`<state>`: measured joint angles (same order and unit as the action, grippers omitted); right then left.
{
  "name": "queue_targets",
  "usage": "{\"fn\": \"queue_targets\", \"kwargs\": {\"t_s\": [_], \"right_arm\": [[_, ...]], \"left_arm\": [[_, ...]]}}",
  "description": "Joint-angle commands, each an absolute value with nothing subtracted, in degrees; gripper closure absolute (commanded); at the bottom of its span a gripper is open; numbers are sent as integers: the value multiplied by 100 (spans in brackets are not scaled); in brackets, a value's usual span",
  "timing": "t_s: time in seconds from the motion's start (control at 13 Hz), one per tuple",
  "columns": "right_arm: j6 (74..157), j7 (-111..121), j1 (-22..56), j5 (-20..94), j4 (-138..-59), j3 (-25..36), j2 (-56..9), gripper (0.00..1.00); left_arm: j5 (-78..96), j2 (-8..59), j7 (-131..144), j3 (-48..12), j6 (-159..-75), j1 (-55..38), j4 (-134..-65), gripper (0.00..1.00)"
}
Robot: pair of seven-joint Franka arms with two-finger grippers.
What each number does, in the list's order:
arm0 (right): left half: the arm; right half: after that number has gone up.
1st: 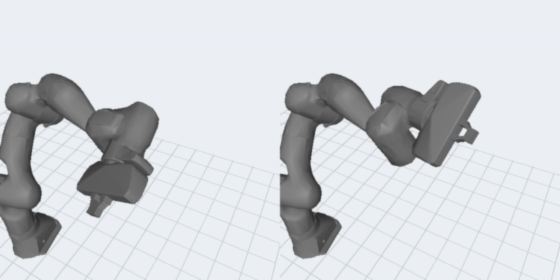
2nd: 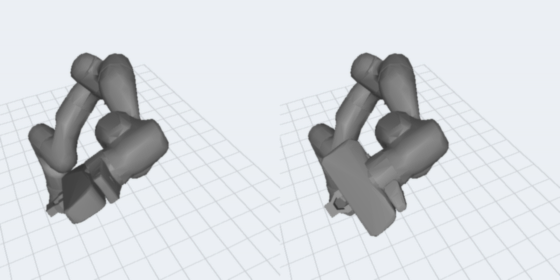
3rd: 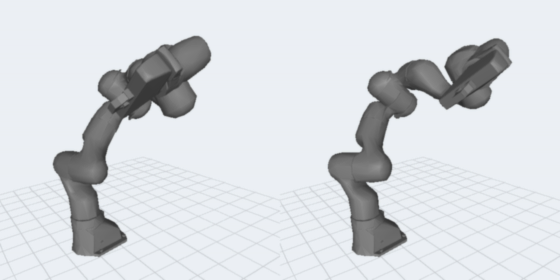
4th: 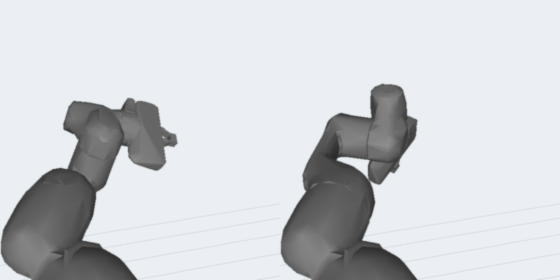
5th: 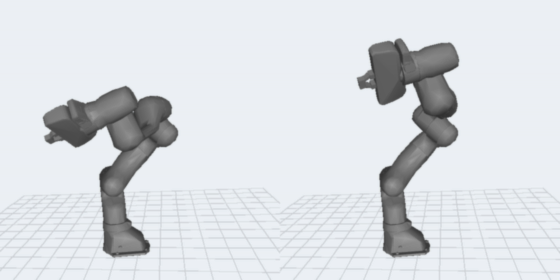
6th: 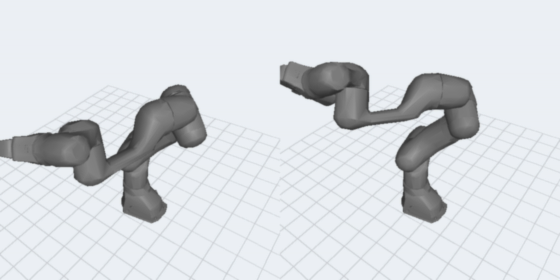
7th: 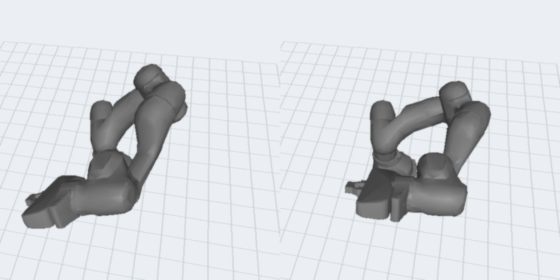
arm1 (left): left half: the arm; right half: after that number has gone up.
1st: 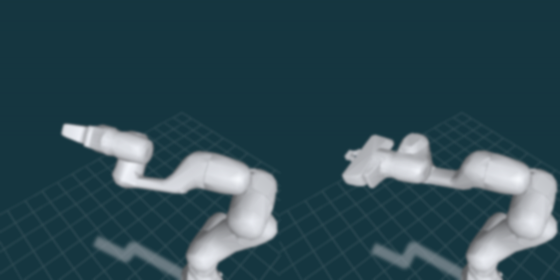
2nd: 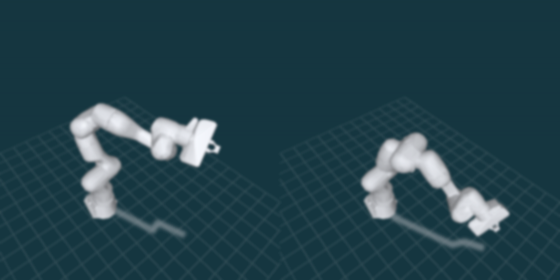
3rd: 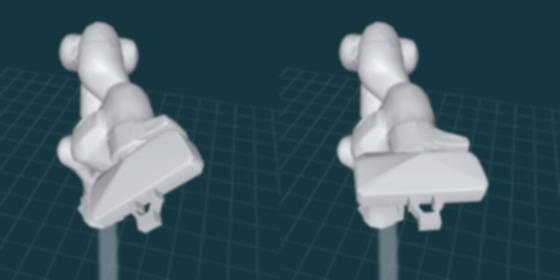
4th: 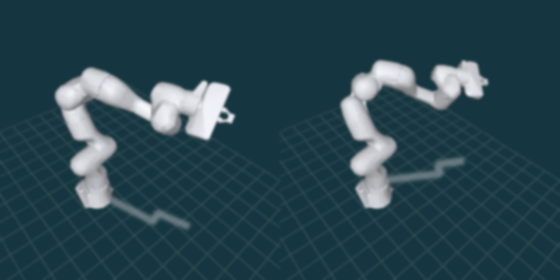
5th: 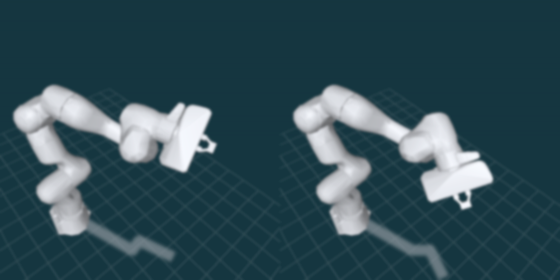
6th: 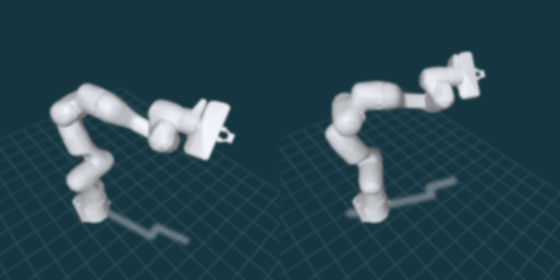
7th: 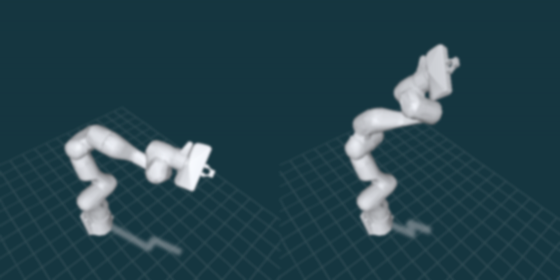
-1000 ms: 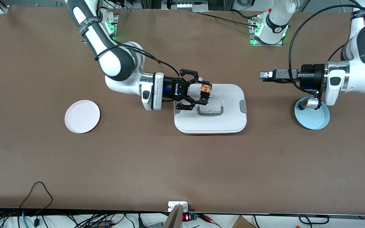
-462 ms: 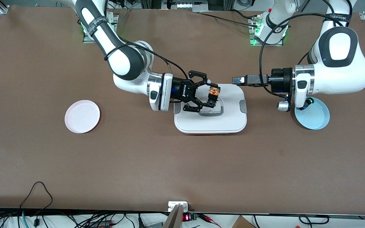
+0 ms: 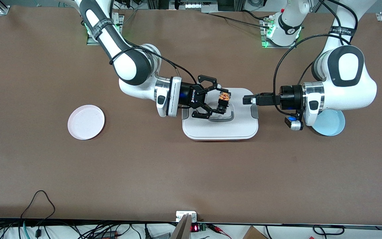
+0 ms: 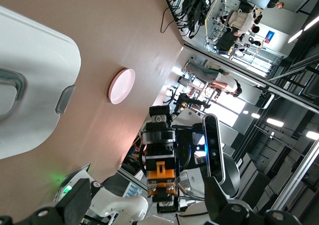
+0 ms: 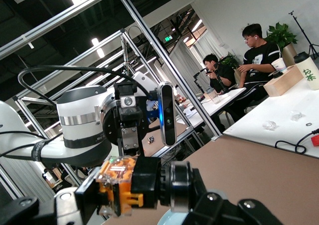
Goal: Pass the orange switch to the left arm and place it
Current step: 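Hold the switch above the box and close the left gripper on it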
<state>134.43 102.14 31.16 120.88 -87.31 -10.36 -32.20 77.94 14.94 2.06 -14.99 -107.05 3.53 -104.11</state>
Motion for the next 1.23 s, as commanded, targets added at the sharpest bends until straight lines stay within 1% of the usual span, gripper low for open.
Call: {"fn": "queue_targets", "kwargs": {"t_s": [0.0, 0.23, 0.31, 0.38, 0.54, 0.62, 0.69, 0.92, 1.0, 1.15], "right_arm": [[13509, 10581, 3147, 12147, -8552, -1028, -3357, 98], [13509, 10678, 3146, 12146, -8569, -1011, -3357, 98], [13509, 10705, 3146, 12146, -8569, -1019, -3384, 98], [13509, 10714, 3146, 12146, -8569, -1020, -3384, 98], [13509, 10714, 3146, 12155, -8569, -1019, -3384, 98], [13509, 10714, 3138, 12155, -8569, -1020, -3384, 98], [13509, 10714, 3138, 12155, -8569, -1020, -3384, 98], [13509, 10714, 3138, 12155, -8569, -1020, -3392, 98], [13509, 10714, 3138, 12155, -8569, -1020, -3384, 98], [13509, 10714, 3138, 12155, -8569, -1020, -3393, 97]], "left_arm": [[8067, 1784, 193, -1512, -11161, -34, -10081, 0], [8209, 1837, 176, -1512, -11303, -220, -10099, 0], [8192, 1837, 176, -1512, -11303, -228, -10099, 6], [8191, 1846, 71, -1512, -11303, -237, -10099, 14], [8191, 1828, -79, -1512, -11276, -237, -10142, 45], [8191, 1828, -79, -1520, -11268, -272, -10160, 56], [8191, 1819, -79, -1521, -11268, -333, -10169, 62], [8191, 1819, -79, -1521, -11259, -343, -10169, 71], [8191, 1811, -70, -1521, -11250, -343, -10169, 76], [8183, 1811, -62, -1521, -11241, -343, -10169, 77]]}}
